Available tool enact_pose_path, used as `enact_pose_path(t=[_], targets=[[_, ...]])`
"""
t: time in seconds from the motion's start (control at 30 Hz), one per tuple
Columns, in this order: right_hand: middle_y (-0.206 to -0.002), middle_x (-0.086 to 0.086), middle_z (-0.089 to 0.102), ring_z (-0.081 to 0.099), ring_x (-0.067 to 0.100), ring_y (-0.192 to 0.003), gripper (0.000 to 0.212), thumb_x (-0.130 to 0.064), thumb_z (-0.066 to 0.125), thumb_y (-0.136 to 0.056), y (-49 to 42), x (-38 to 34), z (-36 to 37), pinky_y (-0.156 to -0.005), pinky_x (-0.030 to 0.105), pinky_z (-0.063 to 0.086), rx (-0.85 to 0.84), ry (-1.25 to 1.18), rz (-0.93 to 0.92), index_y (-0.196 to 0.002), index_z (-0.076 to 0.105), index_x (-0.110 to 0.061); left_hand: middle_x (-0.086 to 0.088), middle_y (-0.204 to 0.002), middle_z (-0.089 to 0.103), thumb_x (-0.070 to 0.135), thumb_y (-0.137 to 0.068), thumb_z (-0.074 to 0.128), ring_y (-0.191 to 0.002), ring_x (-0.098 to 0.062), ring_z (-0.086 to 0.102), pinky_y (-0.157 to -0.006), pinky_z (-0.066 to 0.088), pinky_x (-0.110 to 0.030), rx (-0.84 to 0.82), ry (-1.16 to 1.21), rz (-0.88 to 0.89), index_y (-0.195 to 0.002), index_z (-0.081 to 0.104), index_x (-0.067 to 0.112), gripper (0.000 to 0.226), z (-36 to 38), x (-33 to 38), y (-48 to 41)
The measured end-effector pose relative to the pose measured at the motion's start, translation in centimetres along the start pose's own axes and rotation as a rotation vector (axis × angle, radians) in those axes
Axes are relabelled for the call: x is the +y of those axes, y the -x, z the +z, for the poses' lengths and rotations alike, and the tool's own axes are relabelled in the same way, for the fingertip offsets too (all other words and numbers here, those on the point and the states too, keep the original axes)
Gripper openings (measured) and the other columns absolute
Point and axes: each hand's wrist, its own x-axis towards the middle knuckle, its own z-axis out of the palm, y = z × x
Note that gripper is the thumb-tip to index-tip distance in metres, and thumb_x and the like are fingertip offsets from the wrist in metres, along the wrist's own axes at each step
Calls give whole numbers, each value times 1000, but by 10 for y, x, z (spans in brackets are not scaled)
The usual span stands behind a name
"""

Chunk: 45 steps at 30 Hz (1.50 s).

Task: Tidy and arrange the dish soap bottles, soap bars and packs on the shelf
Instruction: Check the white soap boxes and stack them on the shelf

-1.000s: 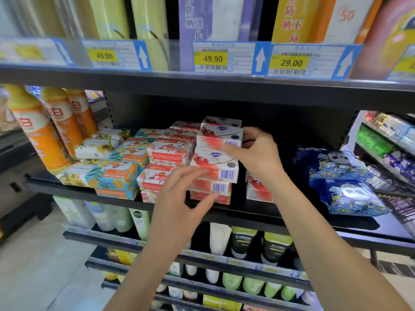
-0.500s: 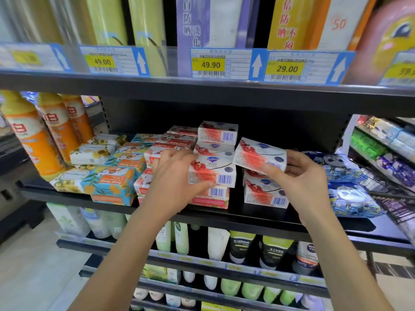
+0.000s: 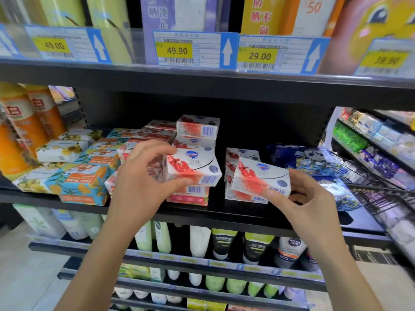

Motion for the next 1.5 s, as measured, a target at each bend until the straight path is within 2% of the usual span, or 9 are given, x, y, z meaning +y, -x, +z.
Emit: enact_pose_path(t=[0.13, 0.27, 0.43, 0.53, 0.77, 0.9, 1.1, 1.27, 1.5], targets=[[-102, -31, 70, 63, -2, -99, 45, -38, 87, -73, 21, 19, -1, -87, 27, 49, -27, 101, -12, -107, 63, -56, 13, -122, 64, 51, -59, 85, -120, -8, 61, -103, 51, -26, 78, 136, -55, -109, 69, 37, 54, -2, 12, 19], [-101, -47, 61, 56, -8, -102, 60, -36, 85, -75, 30, 28, 9, -82, 16, 44, -103, 216, -47, -95, 52, -82, 13, -121, 64, 45, -57, 86, -115, -3, 63, -98, 51, -17, 106, 233, -116, -105, 69, 39, 51, 7, 15, 35], [-120, -30, 65, 54, 8, -119, 56, -48, 79, -82, 29, 47, 14, -97, 39, 52, -81, 355, -31, -134, 58, -53, 1, -126, 64, 36, -61, 87, -123, -14, 62, -103, 51, -22, 129, 312, -140, -110, 70, 27, 52, 20, 10, 54], [-129, -15, 65, 46, 15, -125, 63, -49, 77, -82, 24, 48, 17, -100, 36, 44, -66, 408, -20, -142, 58, -40, 3, -125, 65, 34, -60, 86, -124, -14, 61, -102, 51, -22, 113, 392, -172, -108, 71, 26, 51, 26, 8, 61], [-127, -14, 60, 45, 15, -122, 65, -51, 80, -82, 19, 48, 24, -102, 34, 41, -25, 451, -28, -140, 58, -32, 6, -121, 67, 29, -56, 89, -123, -13, 62, -103, 51, -22, 43, 498, -220, -107, 73, 22, 54, 40, 11, 69], [-123, -20, 58, 53, 8, -116, 38, -34, 69, -91, 32, 38, 14, -98, 33, 47, 78, 201, -120, -128, 64, -36, 6, -123, 65, 30, -54, 90, -122, -14, 62, -99, 52, -21, -13, 530, -211, -107, 73, 21, 56, 47, 14, 70], [-125, -20, 58, 56, 16, -113, 73, -54, 77, -74, 30, 15, 6, -88, 21, 48, -348, 82, -170, -141, 50, -46, 12, -121, 64, 27, -53, 92, -121, -14, 64, -97, 55, -26, -87, 609, -210, -106, 74, 23, 57, 62, 18, 68], [-121, -15, 65, 60, 15, -103, 84, -45, 91, -67, 20, 7, 1, -82, 26, 50, -355, 59, -140, -141, 52, -41, 12, -122, 64, 28, -55, 92, -124, -11, 62, -98, 56, -26, -92, 598, -187, -108, 74, 25, 57, 69, 20, 67], [-102, -16, 71, 63, 11, -92, 64, -60, 87, -63, -3, -14, -11, -78, 29, 53, -386, 214, -165, -121, 65, -43, 18, -129, 63, 30, -68, 88, -125, -7, 60, -102, 51, -22, -151, 489, -147, -127, 64, 37, 64, 69, 24, 61]])
